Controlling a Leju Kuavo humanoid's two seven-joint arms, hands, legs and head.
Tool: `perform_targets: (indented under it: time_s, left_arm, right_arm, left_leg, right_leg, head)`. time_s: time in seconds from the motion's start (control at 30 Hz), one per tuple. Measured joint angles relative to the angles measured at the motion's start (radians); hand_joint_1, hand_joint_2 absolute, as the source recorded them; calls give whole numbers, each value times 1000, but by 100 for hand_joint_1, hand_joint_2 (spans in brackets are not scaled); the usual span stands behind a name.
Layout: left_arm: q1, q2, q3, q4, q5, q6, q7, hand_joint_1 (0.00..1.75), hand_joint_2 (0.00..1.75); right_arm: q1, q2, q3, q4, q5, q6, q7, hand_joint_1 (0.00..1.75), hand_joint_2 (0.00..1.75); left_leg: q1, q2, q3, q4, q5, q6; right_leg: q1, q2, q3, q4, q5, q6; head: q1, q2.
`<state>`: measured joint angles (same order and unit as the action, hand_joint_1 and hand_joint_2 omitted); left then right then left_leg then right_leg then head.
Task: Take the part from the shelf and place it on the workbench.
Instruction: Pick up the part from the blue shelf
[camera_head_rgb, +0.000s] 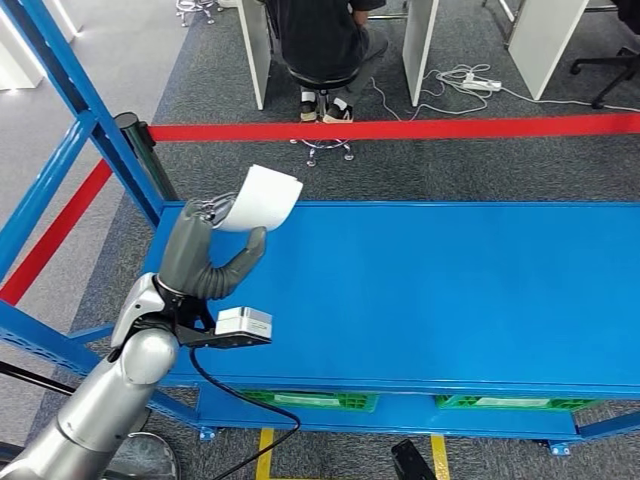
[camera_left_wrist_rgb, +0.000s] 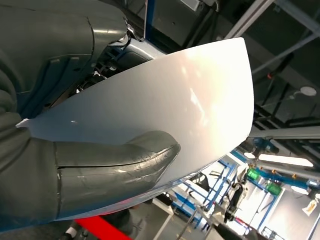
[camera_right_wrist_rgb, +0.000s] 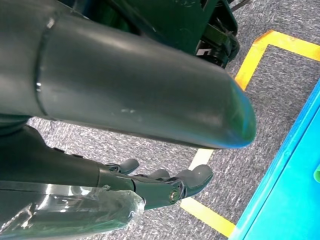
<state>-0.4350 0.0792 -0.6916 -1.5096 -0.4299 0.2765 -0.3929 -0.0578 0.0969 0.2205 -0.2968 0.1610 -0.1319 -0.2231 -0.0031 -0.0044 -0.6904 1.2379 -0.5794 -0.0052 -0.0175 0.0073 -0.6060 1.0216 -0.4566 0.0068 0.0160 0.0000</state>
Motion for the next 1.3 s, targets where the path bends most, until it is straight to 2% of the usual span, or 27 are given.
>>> perform_targets:
  time_s: [0.03, 0.07, 0.1, 0.17, 0.2, 0.27, 0.37, 0.43, 0.5, 0.53, 0.57, 0.6, 0.67, 0.7, 0.73, 0.77, 0.83, 0.9, 0.93, 1.0, 1.03, 1.07, 1.1, 1.13, 1.2, 1.23, 1.3]
  left_arm:
    - [7, 0, 4, -11, 1, -1, 0, 175, 175]
    - [12, 0, 6, -20, 1, -1, 0, 175, 175]
    - [16, -1, 8, -27, 1, -1, 0, 175, 175]
    - [18, -3, 14, -42, 2, -1, -4, 175, 175]
    - [17, -4, 17, -49, 6, 0, -11, 175, 175]
    - [19, -6, 21, -64, 19, 5, -30, 175, 175]
    - [29, -12, 29, -102, 67, 18, -62, 175, 175]
    - [33, -17, 35, -140, 101, 23, -75, 175, 175]
    - [40, -19, 39, -178, 122, 25, -78, 175, 175]
    - [45, -19, 41, -194, 129, 24, -80, 175, 175]
    - [50, -18, 43, -208, 134, 24, -82, 175, 175]
    - [54, -18, 45, -219, 137, 23, -84, 175, 175]
    - [57, -17, 47, -238, 140, 23, -87, 175, 175]
    - [57, -17, 48, -246, 140, 23, -88, 175, 175]
    - [58, -17, 49, -252, 140, 23, -89, 175, 175]
    - [58, -16, 49, -256, 140, 22, -89, 175, 175]
    - [60, -15, 51, -262, 155, 19, -90, 175, 175]
    - [63, -14, 53, -267, 188, 10, -91, 175, 175]
    - [66, -14, 54, -269, 207, 5, -92, 175, 175]
    - [79, -13, 56, -273, 248, -9, -97, 175, 175]
    - [90, -12, 58, -276, 268, -16, -101, 175, 175]
    - [102, -11, 60, -278, 286, -22, -106, 175, 175]
    - [114, -10, 64, -282, 301, -26, -110, 175, 175]
    - [125, -9, 68, -287, 314, -28, -117, 175, 175]
    - [146, -7, 76, -303, 343, -35, -133, 175, 175]
    - [157, -7, 78, -313, 356, -40, -143, 175, 175]
    - [183, -7, 80, -331, 377, -49, -157, 175, 175]
  right_arm:
    - [1, 0, 0, 0, 0, 0, 0, 0, 0]
    - [1, 0, 0, 0, 0, 0, 0, 0, 0]
    - [1, 0, 0, 0, 0, 0, 0, 0, 0]
    - [0, 0, 0, 0, 0, 0, 0, 0, 0]
    - [0, 0, -1, 0, 0, 0, -1, 0, 0]
    - [-1, 0, -1, 0, -1, 0, -1, 0, 0]
    - [1, 0, -1, 0, -3, -3, -3, 0, 0]
    - [2, 0, -2, 0, -5, -6, -4, 0, 0]
    - [5, 0, -2, 0, -7, -6, -6, 0, 0]
    - [7, 0, -3, 0, -7, -6, -6, 0, 0]
    - [9, 0, -3, 0, -8, -6, -7, 0, 0]
    - [10, 0, -3, 0, -8, -6, -7, 0, 0]
    - [9, 0, -3, 0, -8, -6, -7, 0, 0]
    - [8, 0, -3, 0, -8, -6, -8, 0, 0]
    - [6, 0, -3, 0, -8, -6, -8, 0, 0]
    - [6, 0, -3, 0, -8, -6, -8, 0, 0]
    - [8, 0, -3, 0, -10, -6, -9, 0, 0]
    - [9, 0, -3, 0, -12, -7, -10, 0, 0]
    - [9, 0, -4, 0, -13, -7, -11, 0, 0]
    - [9, 0, -5, 0, -17, -8, -14, 0, 0]
    - [11, 0, -7, 0, -19, -9, -15, 0, 0]
    - [13, 0, -9, 0, -21, -10, -15, 0, 0]
    - [16, 0, -11, 0, -23, -11, -16, 0, 0]
    - [19, 0, -14, 0, -26, -13, -18, 0, 0]
    - [24, 0, -18, 0, -32, -17, -23, 0, 0]
    - [26, 0, -20, 0, -35, -20, -25, 0, 0]
    - [29, 0, -24, 1, -40, -24, -30, 0, 0]
  left_leg:
    - [0, 0, -23, 45, -11, -1]
    - [0, 0, -29, 56, -2, 0]
    - [0, 0, -18, 31, 23, 3]
    - [-1, 0, 40, -87, 92, 13]
    - [-2, 0, 69, -146, 113, 18]
    - [-5, 0, 95, -204, 120, 25]
    - [-3, 0, 98, -218, 121, 33]
    - [2, 1, 102, -226, 126, 42]
    - [0, 1, 102, -226, 125, 46]
    - [-1, 1, 103, -225, 125, 47]
    - [-2, 1, 103, -225, 125, 47]
    - [-3, 1, 103, -225, 125, 47]
    - [-3, 0, 105, -224, 123, 45]
    - [-5, -1, 105, -222, 121, 43]
    - [-7, -1, 103, -220, 120, 38]
    - [-8, -1, 101, -219, 120, 34]
    - [-9, -1, 100, -219, 121, 25]
    - [-7, -1, 94, -201, 103, 14]
    - [-5, 0, 79, -168, 80, 9]
    - [0, 0, 27, -52, 18, -2]
    - [2, 0, 0, 6, -3, -5]
    - [4, 0, -17, 39, -7, -7]
    - [7, 0, -18, 39, 7, -8]
    - [8, 0, -2, 3, 38, -8]
    - [9, 1, 57, -120, 102, -4]
    - [8, 1, 82, -172, 118, 0]
    - [5, 1, 99, -211, 116, 8]
  right_leg:
    - [0, 0, 0, 0, 0, -1]
    - [1, 0, 0, 0, 0, -1]
    - [1, 0, 1, 0, 0, -1]
    - [2, 1, 4, 0, -1, 0]
    - [4, 2, 4, 1, -1, 2]
    - [6, 1, 0, 2, -1, 10]
    - [6, -2, -7, 6, -4, 27]
    - [5, -2, -33, 61, -40, 35]
    - [5, -3, -91, 187, -101, 40]
    - [5, -3, -117, 242, -120, 42]
    - [5, -3, -131, 271, -122, 43]
    - [5, -3, -124, 257, -104, 44]
    - [5, -3, -63, 134, -41, 41]
    - [5, -4, -27, 68, -20, 38]
    - [6, -3, -2, 22, -9, 34]
    - [7, -2, 10, 1, -9, 30]
    - [8, 0, 14, -5, -8, 19]
    - [5, 0, 16, -11, -4, 8]
    - [4, -1, 17, -14, -2, 3]
    - [3, -2, 18, -14, -2, -2]
    - [3, -2, 18, -14, -2, -3]
    - [3, -2, 18, -14, -3, -3]
    - [3, -2, 18, -14, -3, -3]
    - [3, -1, 19, -13, -4, -3]
    - [5, 0, 20, -12, -6, 2]
    - [7, 0, 19, -10, -7, 6]
    - [9, 0, 16, -10, -7, 16]
  head:
    - [0, 0]
    - [0, 0]
    - [0, 0]
    - [0, 0]
    - [0, 0]
    - [1, 0]
    - [2, 0]
    - [6, 0]
    - [10, 0]
    - [10, 0]
    - [10, 0]
    - [10, 0]
    - [10, 0]
    - [10, 0]
    - [9, 0]
    - [9, 0]
    - [8, 0]
    - [6, 0]
    - [4, 0]
    - [0, 0]
    - [0, 0]
    - [0, 0]
    - [0, 0]
    - [0, 0]
    - [0, 0]
    - [0, 0]
    - [1, 0]
